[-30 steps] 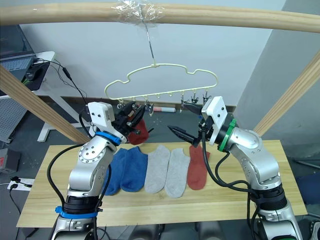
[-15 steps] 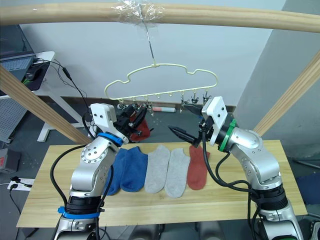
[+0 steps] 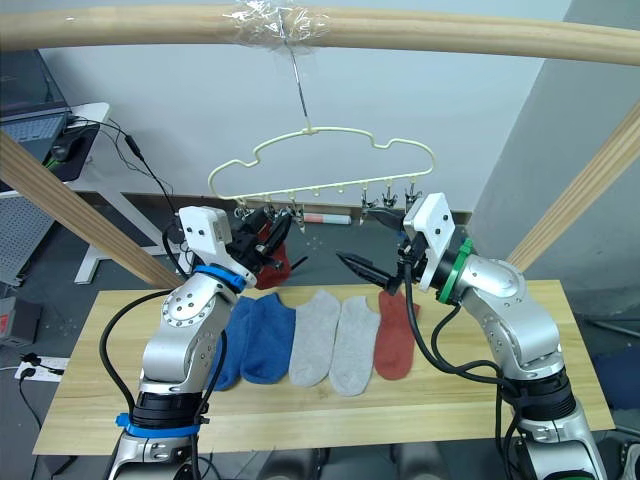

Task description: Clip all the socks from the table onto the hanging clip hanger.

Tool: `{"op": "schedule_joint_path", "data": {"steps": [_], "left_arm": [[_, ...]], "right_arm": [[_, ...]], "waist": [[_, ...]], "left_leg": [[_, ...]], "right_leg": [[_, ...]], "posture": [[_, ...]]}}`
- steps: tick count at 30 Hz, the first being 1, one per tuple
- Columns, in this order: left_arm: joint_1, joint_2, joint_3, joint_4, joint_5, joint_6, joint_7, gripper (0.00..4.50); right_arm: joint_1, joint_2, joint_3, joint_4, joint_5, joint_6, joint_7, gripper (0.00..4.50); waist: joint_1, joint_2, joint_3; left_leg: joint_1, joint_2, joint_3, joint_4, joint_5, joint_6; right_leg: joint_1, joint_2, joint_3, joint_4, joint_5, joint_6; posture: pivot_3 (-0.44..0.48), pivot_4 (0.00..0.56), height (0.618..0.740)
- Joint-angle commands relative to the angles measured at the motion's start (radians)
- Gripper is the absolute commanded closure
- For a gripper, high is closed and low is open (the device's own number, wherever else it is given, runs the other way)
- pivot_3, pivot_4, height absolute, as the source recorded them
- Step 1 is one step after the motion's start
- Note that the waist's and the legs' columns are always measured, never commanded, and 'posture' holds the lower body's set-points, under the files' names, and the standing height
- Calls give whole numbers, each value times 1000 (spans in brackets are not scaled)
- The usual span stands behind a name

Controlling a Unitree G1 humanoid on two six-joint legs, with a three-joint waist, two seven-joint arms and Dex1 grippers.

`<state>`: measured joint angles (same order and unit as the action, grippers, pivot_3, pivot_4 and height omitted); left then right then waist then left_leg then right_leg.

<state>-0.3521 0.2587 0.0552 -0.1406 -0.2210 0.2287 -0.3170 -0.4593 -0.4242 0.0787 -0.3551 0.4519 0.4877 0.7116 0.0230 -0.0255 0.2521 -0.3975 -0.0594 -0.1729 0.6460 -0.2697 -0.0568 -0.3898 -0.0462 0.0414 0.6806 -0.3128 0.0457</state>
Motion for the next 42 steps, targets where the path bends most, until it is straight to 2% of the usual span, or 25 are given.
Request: {"op": "schedule_joint_path", "data": {"steps": [1,7,10,14,16,24,29,32,37,42], "left_arm": [[-8,-3,11,-28,-4,-26,-1,2700],[-6,-6,11,-34,-8,-29,-2,2700],[-4,-7,12,-36,-11,-36,-5,3224],[-3,-9,9,-45,-18,-40,-9,4197],[-7,-9,8,-45,-18,-40,-8,4375],[-3,16,10,-33,-6,-30,-26,4382],[-29,61,27,-2,-8,-12,-47,4382],[-46,79,41,23,-20,-11,-64,4382],[-48,86,41,37,-24,-8,-85,4382],[-37,84,38,25,-23,-3,-90,4382]], "right_arm": [[-8,-6,-11,-54,17,-4,4,0],[-2,-6,-11,-63,20,0,3,0],[0,-6,-12,-67,21,3,2,0],[4,-6,-13,-74,24,8,2,0],[5,-6,-12,-76,26,12,2,0],[48,-23,5,-59,-22,36,-22,0],[124,-57,89,14,-187,109,-144,0],[143,-24,129,66,-244,158,-213,0],[162,5,230,228,-366,154,-266,0],[128,40,235,377,-417,125,-290,0]], "waist": [[0,0,0],[0,0,0],[0,0,0],[0,0,0],[0,0,0],[0,0,0],[0,0,0],[-1,0,0],[-1,0,0],[-3,0,0]], "left_leg": [[0,0,0,0,0,0],[0,0,0,0,0,0],[0,0,0,0,0,0],[0,0,0,0,0,0],[0,0,0,0,0,0],[0,0,0,0,0,0],[0,0,0,0,0,0],[0,0,0,0,1,-1],[0,0,0,0,1,-1],[0,0,0,0,1,-1]], "right_leg": [[0,0,0,0,0,0],[0,0,0,0,0,0],[0,0,0,0,0,0],[0,0,0,0,0,0],[0,0,0,0,0,0],[0,0,0,0,0,0],[0,0,0,0,0,0],[0,0,0,1,0,0],[0,0,0,1,0,0],[0,0,0,1,0,0]], "posture": [[88,246,740],[87,246,740],[86,247,740],[88,248,740],[88,248,740],[88,250,740],[96,248,740],[97,247,740],[101,244,740],[100,245,740]]}}
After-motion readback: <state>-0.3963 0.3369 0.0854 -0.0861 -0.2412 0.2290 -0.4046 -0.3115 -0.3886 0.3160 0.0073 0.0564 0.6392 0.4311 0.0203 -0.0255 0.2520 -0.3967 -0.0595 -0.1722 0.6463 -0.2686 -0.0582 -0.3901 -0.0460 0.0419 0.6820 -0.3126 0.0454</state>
